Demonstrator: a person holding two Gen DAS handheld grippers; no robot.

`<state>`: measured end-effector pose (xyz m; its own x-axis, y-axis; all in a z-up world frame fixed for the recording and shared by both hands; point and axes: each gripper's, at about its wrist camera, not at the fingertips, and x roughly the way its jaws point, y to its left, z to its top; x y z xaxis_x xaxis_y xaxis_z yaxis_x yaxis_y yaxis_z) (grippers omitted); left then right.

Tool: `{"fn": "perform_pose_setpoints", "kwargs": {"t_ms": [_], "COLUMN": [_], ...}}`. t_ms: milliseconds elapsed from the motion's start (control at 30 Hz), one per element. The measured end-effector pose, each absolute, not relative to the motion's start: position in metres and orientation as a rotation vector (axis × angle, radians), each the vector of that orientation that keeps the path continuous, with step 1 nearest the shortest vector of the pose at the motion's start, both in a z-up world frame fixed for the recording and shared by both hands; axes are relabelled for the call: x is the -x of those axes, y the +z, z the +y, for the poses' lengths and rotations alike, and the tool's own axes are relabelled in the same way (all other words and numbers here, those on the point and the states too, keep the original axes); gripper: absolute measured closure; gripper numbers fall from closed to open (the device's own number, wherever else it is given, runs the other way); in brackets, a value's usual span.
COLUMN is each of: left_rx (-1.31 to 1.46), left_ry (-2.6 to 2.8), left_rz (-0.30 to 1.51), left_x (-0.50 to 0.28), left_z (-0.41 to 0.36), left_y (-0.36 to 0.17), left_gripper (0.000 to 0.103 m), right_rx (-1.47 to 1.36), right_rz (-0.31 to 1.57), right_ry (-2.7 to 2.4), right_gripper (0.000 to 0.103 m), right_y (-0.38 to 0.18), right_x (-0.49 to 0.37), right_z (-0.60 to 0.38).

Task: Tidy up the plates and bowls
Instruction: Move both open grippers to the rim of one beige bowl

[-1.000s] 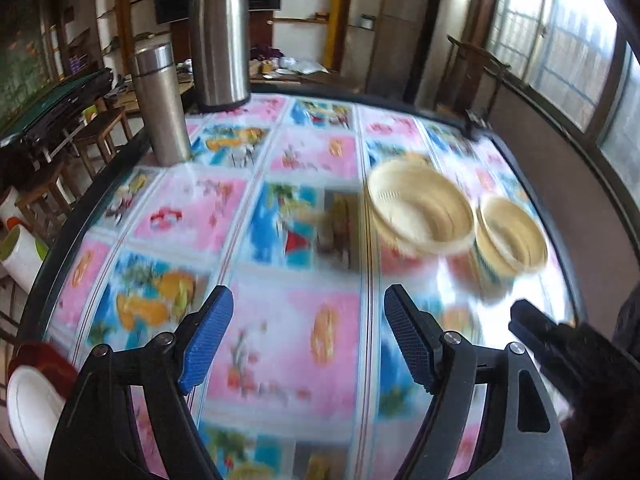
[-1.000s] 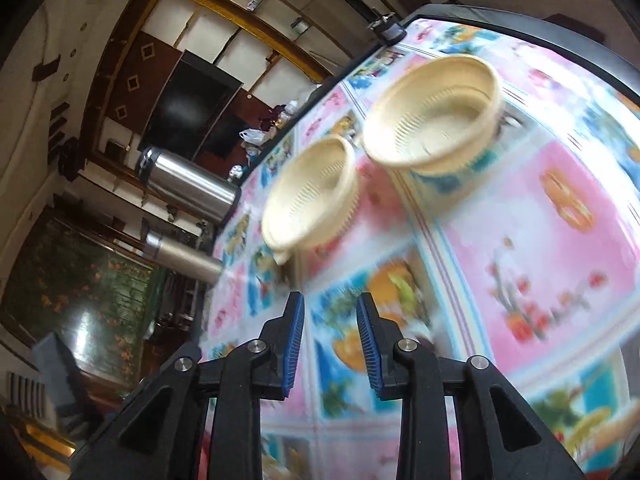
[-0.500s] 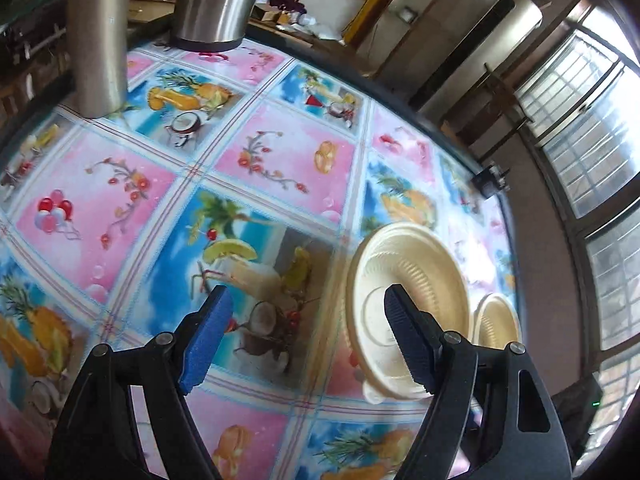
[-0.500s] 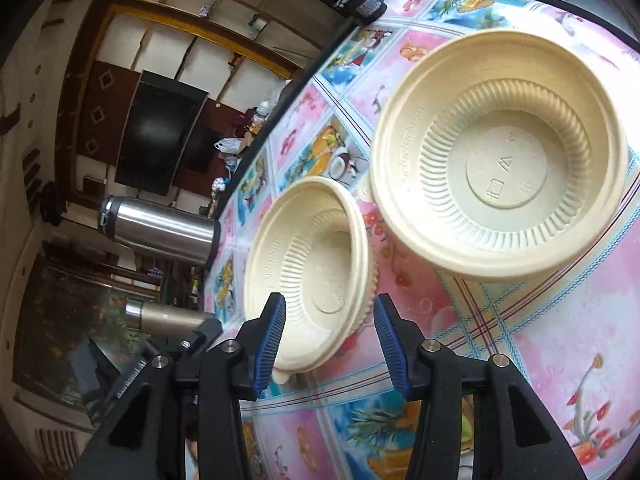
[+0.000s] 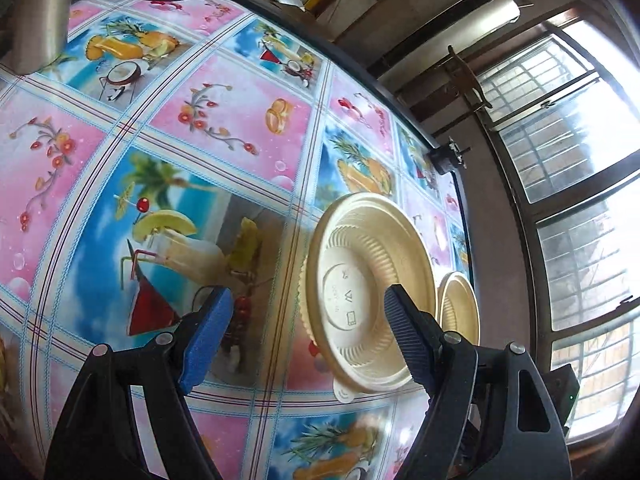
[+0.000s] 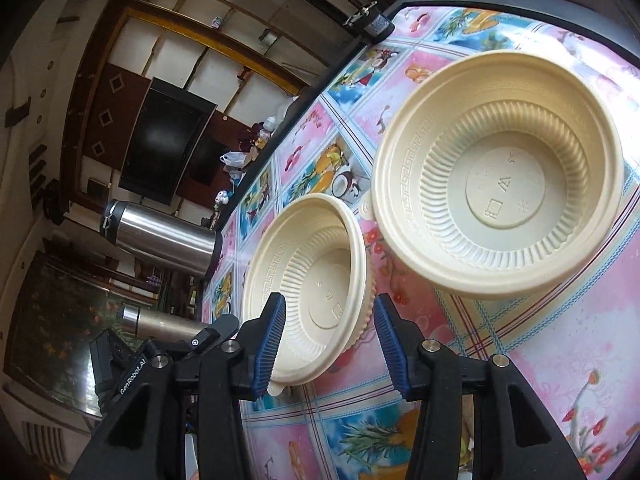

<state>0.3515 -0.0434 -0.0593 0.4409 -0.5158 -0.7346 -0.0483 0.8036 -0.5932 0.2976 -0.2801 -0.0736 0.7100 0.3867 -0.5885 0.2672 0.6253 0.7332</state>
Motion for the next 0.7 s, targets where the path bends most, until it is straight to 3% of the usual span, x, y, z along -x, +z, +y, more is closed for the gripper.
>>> {"fn": "perform_pose_setpoints", "kwargs": {"t_ms": [700], "left_rx": [0.655], "left_ry": [-0.387], "left_rz": [1.051], "left_x": [-0.355], "left_z": [-0.054], "left_y": [-0.063], "left_gripper": [0.025], "right_rx": [-0.917], "right_rz": [0.793], "right_ry": [0.055], "right_gripper": [0.054], "right_y": [-0.083], "right_x": [-0.298], "right_z": [-0.280]}}
